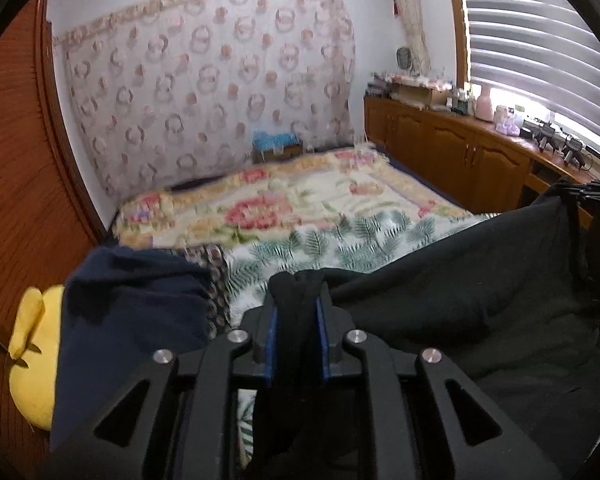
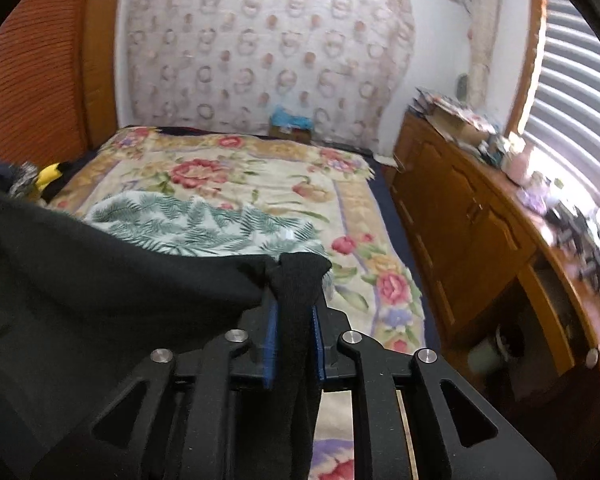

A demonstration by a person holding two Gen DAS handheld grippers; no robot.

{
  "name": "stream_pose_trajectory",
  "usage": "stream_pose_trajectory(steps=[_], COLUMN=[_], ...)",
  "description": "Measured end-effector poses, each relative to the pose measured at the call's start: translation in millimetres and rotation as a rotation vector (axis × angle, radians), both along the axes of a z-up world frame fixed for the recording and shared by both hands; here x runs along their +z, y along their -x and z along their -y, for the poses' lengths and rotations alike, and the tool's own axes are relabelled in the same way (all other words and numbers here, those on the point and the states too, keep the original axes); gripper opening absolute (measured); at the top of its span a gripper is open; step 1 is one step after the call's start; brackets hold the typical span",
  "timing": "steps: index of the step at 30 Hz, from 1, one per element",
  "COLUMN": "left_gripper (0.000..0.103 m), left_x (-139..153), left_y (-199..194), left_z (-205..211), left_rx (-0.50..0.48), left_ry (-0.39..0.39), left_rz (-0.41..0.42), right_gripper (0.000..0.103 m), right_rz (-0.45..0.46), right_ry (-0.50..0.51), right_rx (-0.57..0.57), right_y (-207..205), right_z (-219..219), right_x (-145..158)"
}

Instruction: Fold small clothes

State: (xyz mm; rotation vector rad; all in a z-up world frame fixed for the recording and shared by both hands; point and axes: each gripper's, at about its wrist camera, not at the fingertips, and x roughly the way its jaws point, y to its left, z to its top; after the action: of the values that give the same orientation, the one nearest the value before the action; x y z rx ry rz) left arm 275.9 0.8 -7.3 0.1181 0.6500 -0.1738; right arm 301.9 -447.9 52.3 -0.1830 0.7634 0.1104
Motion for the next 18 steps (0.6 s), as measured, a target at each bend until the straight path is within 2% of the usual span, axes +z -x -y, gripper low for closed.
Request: stream_pose_trajectory(steps=[3,4,7,12,18], left_gripper=[0.034,0.045,0.065,0.066,0.066], left_x=[-1,-1,-1,-15,-51], left_y=[7,13,34,76,120], left_z=[-3,-2,-6,-11,-21], left_rx=[-0.008,-0.008,-0.015,-0.022,-0.014], left_ry=[0.027,0.023,0.078,0.107,0.143], left_rz=[-0.018,-0.012,-0.026,-0.063,-0.154], right_gripper=[0.034,0.039,0.045,0.047,0.047], right_rz=[-0.031,-0.031,-0.058,-0.066,-0.096], right_ry=[-0.030,-0.032,-0.054,-0.092,-0.150], right_rx=[-0.022,-0.015,0.014,0.065,0.105], right_y=[6,11,24,54,104], right_z=[2,4,4,0,0], right_x=[0,1,1,2,-15])
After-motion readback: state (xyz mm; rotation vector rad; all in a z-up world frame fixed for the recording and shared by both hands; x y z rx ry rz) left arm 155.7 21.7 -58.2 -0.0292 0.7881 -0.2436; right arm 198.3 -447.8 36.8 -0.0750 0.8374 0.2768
